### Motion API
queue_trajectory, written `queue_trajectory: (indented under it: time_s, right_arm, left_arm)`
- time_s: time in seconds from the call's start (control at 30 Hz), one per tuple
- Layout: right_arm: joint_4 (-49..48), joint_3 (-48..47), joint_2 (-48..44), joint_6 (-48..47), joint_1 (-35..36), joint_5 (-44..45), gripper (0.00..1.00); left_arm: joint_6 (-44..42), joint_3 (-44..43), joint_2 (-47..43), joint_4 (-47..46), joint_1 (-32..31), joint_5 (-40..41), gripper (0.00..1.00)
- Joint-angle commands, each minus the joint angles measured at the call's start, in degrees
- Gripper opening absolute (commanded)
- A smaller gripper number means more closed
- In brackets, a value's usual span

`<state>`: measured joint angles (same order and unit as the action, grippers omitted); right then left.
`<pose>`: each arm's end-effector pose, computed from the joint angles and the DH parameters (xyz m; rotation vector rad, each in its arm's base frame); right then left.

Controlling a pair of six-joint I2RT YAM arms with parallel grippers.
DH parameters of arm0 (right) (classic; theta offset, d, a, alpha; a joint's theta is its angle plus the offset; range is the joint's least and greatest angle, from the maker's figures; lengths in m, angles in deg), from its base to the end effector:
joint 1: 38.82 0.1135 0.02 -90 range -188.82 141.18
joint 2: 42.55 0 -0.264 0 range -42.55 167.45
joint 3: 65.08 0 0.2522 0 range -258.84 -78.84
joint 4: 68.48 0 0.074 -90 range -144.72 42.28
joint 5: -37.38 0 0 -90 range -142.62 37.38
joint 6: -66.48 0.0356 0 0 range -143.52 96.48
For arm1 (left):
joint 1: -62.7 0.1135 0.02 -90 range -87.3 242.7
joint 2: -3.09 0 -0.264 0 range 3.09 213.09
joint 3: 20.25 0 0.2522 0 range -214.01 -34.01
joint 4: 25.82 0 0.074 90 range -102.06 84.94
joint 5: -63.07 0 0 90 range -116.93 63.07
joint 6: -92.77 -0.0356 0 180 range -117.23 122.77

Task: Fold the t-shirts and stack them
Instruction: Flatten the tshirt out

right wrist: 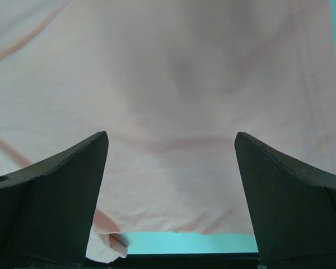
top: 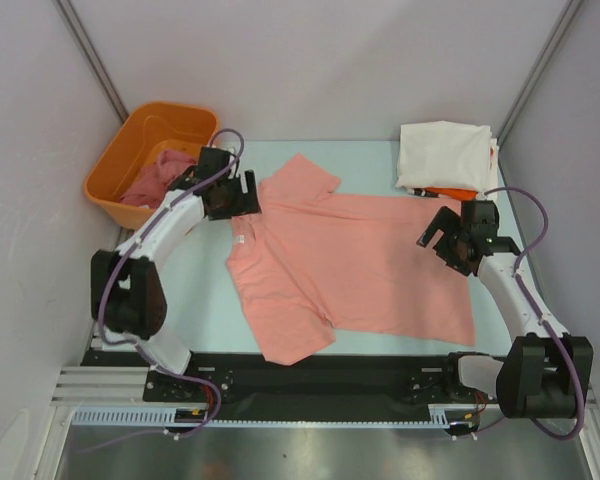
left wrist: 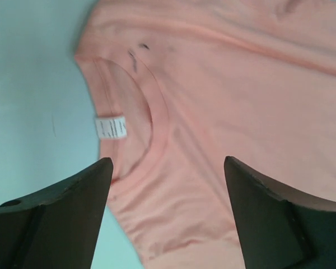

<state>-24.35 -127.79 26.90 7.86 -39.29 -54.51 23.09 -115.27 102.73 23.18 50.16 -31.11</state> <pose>0.2469 -0.0009 0.2461 0.6659 2.3869 0.2741 0.3709 -0.0852 0.2653 -0.1416 2.5297 -0.3241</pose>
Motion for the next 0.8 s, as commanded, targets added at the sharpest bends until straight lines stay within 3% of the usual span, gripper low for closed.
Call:
queue_trajectory:
  time_s: [0.0,0.1,0.2,0.23,0.33,0.37,0.47,0.63,0.77]
  right_arm:
    - [2.05,0.69,-3.97,1.14,0.12,4.26,1.0]
    - [3.02,1.22,-6.17,1.93,0.03,5.05,1.0]
    - [3.2,2.19,-7.74,3.25,-0.14,5.23,1.0]
    - [3.03,2.36,-8.01,3.51,-0.15,4.97,1.0]
    - [2.94,3.42,-9.07,4.13,-0.15,4.53,1.0]
    - [2.85,3.94,-9.33,4.22,-0.15,4.53,1.0]
    - [2.85,4.91,-10.03,4.57,-0.32,4.53,1.0]
    - [2.76,6.14,-10.74,4.49,-0.58,3.56,1.0]
    - [2.94,6.5,-10.91,3.87,-0.85,3.56,1.0]
  left_arm:
    - [-2.21,6.44,-10.76,1.41,-4.77,4.09,0.87]
    - [-1.25,19.5,-19.37,1.93,-10.65,4.1,0.94]
    - [2.6,26.65,-27.63,3.24,-19.0,6.12,0.95]
    - [4.02,30.68,-29.48,4.64,-21.28,6.03,1.0]
    - [12.35,36.34,-37.57,7.11,-31.29,8.21,1.0]
    - [16.82,35.73,-38.54,8.34,-38.37,10.06,1.0]
    - [24.74,37.74,-39.78,8.79,-42.38,5.51,1.0]
    - [29.78,43.96,-39.95,8.53,-46.61,5.25,1.0]
    - [31.97,49.95,-41.63,2.47,-48.28,1.03,1.0]
